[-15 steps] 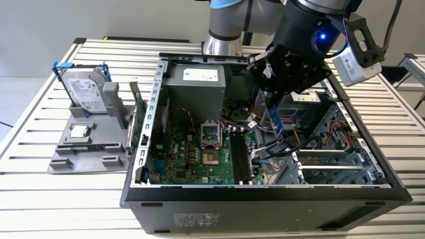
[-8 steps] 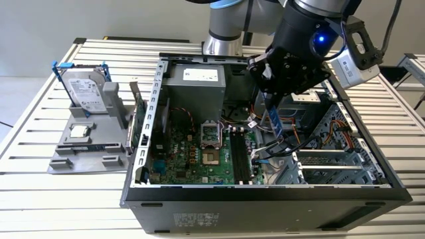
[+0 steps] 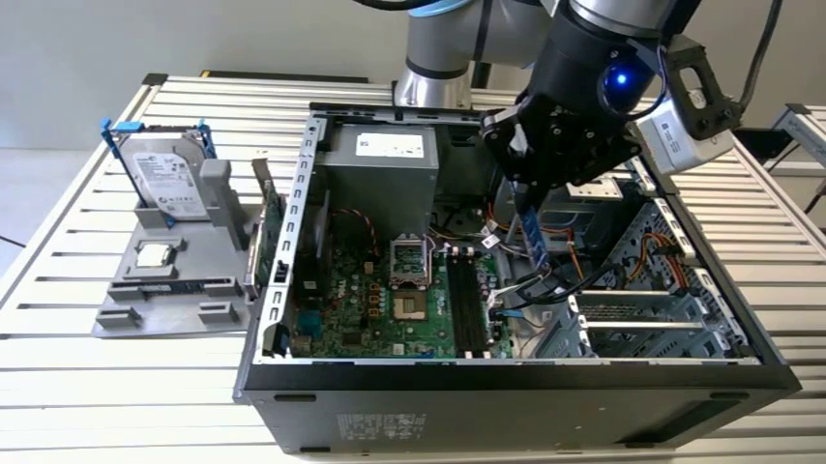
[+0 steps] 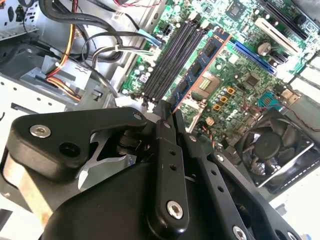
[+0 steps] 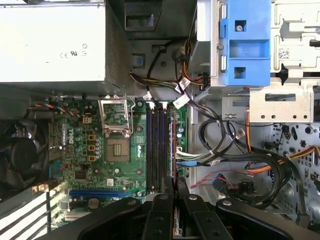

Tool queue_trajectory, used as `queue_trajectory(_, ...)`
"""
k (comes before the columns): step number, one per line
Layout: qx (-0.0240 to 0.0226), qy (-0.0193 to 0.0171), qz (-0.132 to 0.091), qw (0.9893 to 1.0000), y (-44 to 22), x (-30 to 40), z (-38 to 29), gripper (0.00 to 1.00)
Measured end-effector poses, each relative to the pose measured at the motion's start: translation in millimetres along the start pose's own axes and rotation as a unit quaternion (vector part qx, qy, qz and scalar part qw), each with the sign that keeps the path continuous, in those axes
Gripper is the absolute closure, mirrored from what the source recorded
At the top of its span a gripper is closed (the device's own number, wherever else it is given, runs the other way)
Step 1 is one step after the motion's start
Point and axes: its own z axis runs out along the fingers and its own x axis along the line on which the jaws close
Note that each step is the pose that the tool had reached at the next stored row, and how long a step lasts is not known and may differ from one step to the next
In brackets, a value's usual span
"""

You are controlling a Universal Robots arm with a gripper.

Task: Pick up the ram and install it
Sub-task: 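Insert the ram into the slot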

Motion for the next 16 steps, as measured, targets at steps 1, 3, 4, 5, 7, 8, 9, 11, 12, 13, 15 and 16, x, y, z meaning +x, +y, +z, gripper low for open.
queue_trajectory(1, 0.0, -0.0003, 0.001, 1.0, 0.0, 0.0, 0.3, 1.0)
queue_trajectory(3, -0.0002, -0.0014, 0.002, 1.0, 0.2, 0.0, 0.9, 1.0)
queue_trajectory(4, -0.0003, -0.0022, 0.002, 1.0, 0.3, 0.0, 1.2, 1.0)
queue_trajectory(5, -0.0003, -0.0029, 0.002, 1.0, 0.4, 0.0, 1.5, 1.0)
queue_trajectory(7, -0.0003, -0.0048, 0.002, 1.0, 0.8, -0.1, 2.1, 1.0)
queue_trajectory(8, -0.0003, -0.0058, 0.002, 1.0, 0.9, 0.0, 2.6, 1.0)
queue_trajectory(9, -0.0003, -0.0066, 0.002, 1.0, 1.1, -0.1, 2.9, 1.0)
queue_trajectory(11, -0.0003, -0.0078, 0.003, 1.0, 1.4, -0.1, 3.6, 1.0)
queue_trajectory(12, -0.0003, -0.0083, 0.003, 1.0, 1.5, -0.1, 3.9, 1.0)
queue_trajectory(13, -0.0002, -0.0088, 0.003, 1.0, 1.7, -0.1, 4.3, 1.0)
queue_trajectory(15, 0.0, -0.0097, 0.003, 0.9999, 2.1, 0.0, 5.0, 1.0)
queue_trajectory(16, 0.0001, -0.0101, 0.003, 0.9999, 2.2, 0.0, 5.4, 1.0)
